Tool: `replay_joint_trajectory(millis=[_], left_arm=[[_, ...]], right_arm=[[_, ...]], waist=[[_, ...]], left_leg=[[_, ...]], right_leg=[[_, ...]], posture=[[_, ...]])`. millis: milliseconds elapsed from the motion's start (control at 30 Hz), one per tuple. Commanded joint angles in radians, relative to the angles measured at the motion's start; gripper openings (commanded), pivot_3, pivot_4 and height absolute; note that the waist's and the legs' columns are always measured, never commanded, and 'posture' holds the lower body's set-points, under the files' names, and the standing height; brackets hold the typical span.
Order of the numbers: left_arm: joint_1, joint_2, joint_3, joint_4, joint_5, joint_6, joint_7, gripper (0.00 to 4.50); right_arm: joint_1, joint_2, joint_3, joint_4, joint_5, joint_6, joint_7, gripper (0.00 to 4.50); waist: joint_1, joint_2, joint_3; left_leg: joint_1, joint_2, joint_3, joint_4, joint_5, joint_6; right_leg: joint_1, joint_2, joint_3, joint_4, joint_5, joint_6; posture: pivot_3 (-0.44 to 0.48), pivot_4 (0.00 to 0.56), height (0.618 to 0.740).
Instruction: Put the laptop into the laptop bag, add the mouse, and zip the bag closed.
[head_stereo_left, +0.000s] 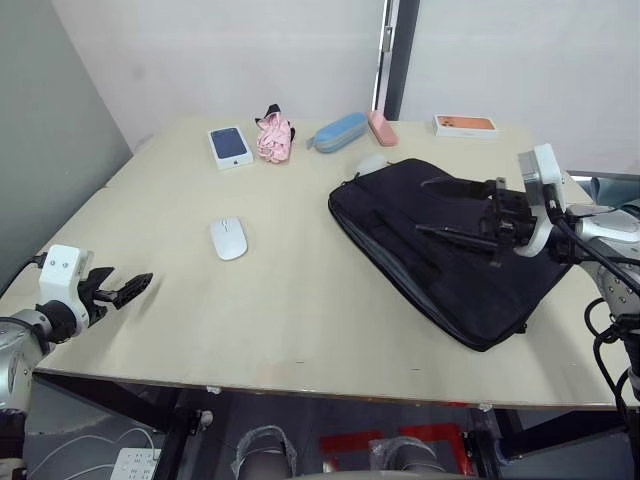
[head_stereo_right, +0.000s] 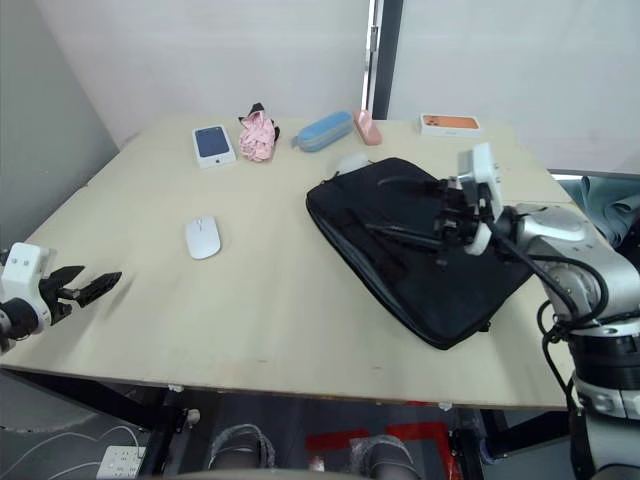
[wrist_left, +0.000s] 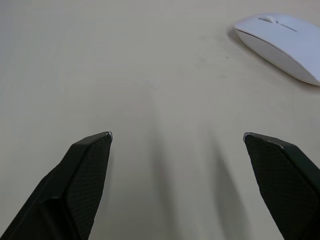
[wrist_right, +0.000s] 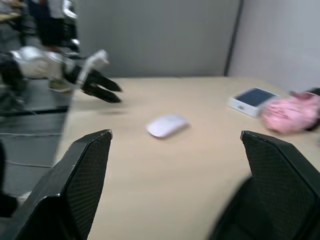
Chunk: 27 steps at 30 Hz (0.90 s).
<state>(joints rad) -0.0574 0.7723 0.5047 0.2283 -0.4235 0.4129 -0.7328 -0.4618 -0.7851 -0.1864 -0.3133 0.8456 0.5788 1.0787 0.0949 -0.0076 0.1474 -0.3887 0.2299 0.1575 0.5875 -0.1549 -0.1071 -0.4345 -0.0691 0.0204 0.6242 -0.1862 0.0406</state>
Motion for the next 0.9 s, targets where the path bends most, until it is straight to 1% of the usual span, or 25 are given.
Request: replay_joint_trajectory(millis=[33, 167, 267, 333, 400, 567, 633, 767, 900], left_arm=[[0.044, -0.012, 0.042, -0.125, -0.033, 0.035, 0.032, 4.42], [0.09, -0.061, 0.016, -0.32, -0.062, 0.123, 0.107, 4.42], [0.066, -0.128, 0.0, -0.439, -0.065, 0.203, 0.24, 4.42], [0.05, -0.18, -0.045, -0.501, -0.028, 0.225, 0.327, 4.42], [0.014, -0.254, -0.087, -0.555, 0.004, 0.239, 0.432, 4.42], [-0.066, -0.39, -0.12, -0.578, 0.055, 0.242, 0.611, 4.46], [-0.087, -0.425, -0.132, -0.578, 0.072, 0.245, 0.653, 4.46], [-0.165, -0.527, -0.154, -0.535, 0.105, 0.256, 0.778, 4.46], [-0.221, -0.555, -0.187, -0.49, 0.138, 0.252, 0.812, 4.46]], right_arm=[[-0.01, 0.009, -0.007, -0.026, 0.024, 0.01, -0.004, 4.32], [0.009, 0.017, -0.003, -0.015, -0.018, -0.023, 0.002, 4.32], [0.013, 0.03, -0.008, -0.013, -0.031, -0.034, -0.011, 4.32], [0.017, 0.038, -0.007, -0.012, -0.038, -0.04, -0.016, 4.32], [0.022, 0.05, -0.004, -0.004, -0.055, -0.055, -0.028, 4.32], [0.02, 0.057, -0.015, 0.016, -0.066, -0.061, -0.035, 4.35], [0.02, 0.055, -0.017, 0.022, -0.07, -0.068, -0.032, 4.35], [0.029, 0.051, -0.017, 0.016, -0.076, -0.078, -0.034, 4.35], [0.026, 0.05, -0.018, 0.014, -0.075, -0.075, -0.038, 4.35]], waist=[[-0.002, 0.0, 0.0], [-0.002, 0.0, 0.0], [-0.003, 0.0, 0.0], [-0.004, 0.0, 0.0], [-0.004, 0.0, 0.0], [-0.007, -0.001, 0.0], [-0.009, -0.001, 0.0], [-0.01, -0.001, 0.0], [-0.007, -0.001, -0.001]], left_leg=[[0.0, 0.0, 0.0, 0.0, 0.0, 0.0], [0.0, 0.0, 0.0, -0.001, 0.0, -0.001], [0.0, 0.0, 0.0, -0.001, 0.0, -0.001], [0.0, 0.0, 0.0, -0.001, 0.0, -0.001], [0.001, 0.0, 0.0, -0.001, 0.0, -0.001], [0.0, 0.001, 0.0, -0.001, 0.0, -0.001], [0.0, 0.001, 0.0, -0.001, 0.0, -0.001], [-0.001, 0.0, -0.001, 0.0, 0.0, -0.001], [-0.001, 0.0, -0.001, 0.0, 0.001, -0.001]], right_leg=[[0.0, 0.0, 0.0, 0.0, 0.0, 0.0], [0.0, 0.0, 0.0, 0.0, 0.0, 0.0], [0.0, 0.0, 0.0, -0.001, 0.0, 0.0], [0.0, 0.001, 0.0, 0.0, 0.0, 0.0], [0.0, 0.001, 0.0, -0.001, 0.0, 0.0], [0.0, 0.001, 0.0, -0.001, 0.0, 0.0], [0.0, 0.001, 0.0, -0.001, 0.0, 0.0], [0.0, 0.001, 0.0, -0.001, 0.0, 0.0], [0.0, 0.002, 0.0, -0.001, 0.0, 0.0]], posture=[[0.0, 0.15, 0.74], [0.0, 0.15, 0.74], [0.0, 0.15, 0.74], [0.0, 0.15, 0.74], [0.0, 0.15, 0.74], [0.0, 0.15, 0.74], [0.0, 0.15, 0.74], [0.0, 0.15, 0.74], [0.0, 0.15, 0.74]])
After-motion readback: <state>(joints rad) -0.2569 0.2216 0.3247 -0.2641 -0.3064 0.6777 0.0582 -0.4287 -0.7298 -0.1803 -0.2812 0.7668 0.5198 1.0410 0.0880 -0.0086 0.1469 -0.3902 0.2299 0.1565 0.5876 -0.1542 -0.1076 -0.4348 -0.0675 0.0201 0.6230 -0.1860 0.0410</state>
